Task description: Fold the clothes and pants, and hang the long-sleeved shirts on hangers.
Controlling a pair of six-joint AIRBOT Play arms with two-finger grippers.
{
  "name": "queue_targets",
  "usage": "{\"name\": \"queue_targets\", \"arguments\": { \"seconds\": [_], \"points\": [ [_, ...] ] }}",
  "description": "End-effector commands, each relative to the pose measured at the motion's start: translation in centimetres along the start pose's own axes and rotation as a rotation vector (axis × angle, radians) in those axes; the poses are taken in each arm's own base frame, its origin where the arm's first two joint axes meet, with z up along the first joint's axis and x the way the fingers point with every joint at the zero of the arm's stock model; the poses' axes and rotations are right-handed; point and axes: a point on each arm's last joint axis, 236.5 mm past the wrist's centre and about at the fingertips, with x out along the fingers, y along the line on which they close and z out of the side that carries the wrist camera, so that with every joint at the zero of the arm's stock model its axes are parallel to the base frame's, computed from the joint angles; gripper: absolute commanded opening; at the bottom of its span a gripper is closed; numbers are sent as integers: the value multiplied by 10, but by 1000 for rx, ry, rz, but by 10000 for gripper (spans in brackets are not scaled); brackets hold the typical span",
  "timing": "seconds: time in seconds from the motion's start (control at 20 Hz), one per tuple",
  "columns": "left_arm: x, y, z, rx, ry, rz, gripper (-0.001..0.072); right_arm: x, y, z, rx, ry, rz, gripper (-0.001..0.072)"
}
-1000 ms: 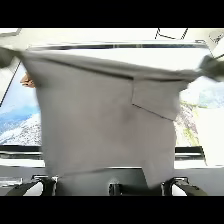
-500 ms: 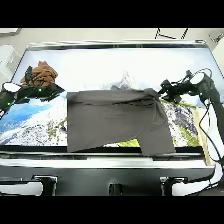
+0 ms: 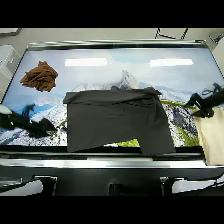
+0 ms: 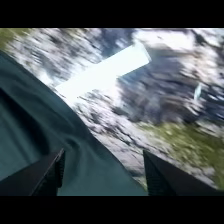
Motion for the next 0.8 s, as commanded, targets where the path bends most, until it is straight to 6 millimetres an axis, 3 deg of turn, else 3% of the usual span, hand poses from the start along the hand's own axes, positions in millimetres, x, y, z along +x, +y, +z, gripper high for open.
{"name": "queue_targets", "arguments": {
  "seconds": [0.0, 0.05, 0.1, 0.35, 0.45, 0.55, 0.75],
  "points": [
    [47, 5, -62, -43, 45, -86, 479, 9, -25, -31, 10, 134, -26, 553],
    [57, -2, -70, -46, 54, -131, 478, 10, -25, -32, 9, 135, -25, 553],
    [66, -7, -73, -54, 53, -155, 427, 10, -25, -31, 8, 132, -24, 553],
    [90, -20, -70, -50, 25, -134, 419, 10, -24, -28, -4, 121, -20, 553],
    [96, -19, -58, -79, -25, -99, 269, 11, -24, -23, -3, 100, -18, 552],
    [97, -18, -52, -85, -50, -88, 23, 17, -25, -21, -10, 90, -15, 540],
    [92, -22, -51, -68, -64, -91, 22, 49, -4, -22, -87, 109, 128, 539]
  ]
}}
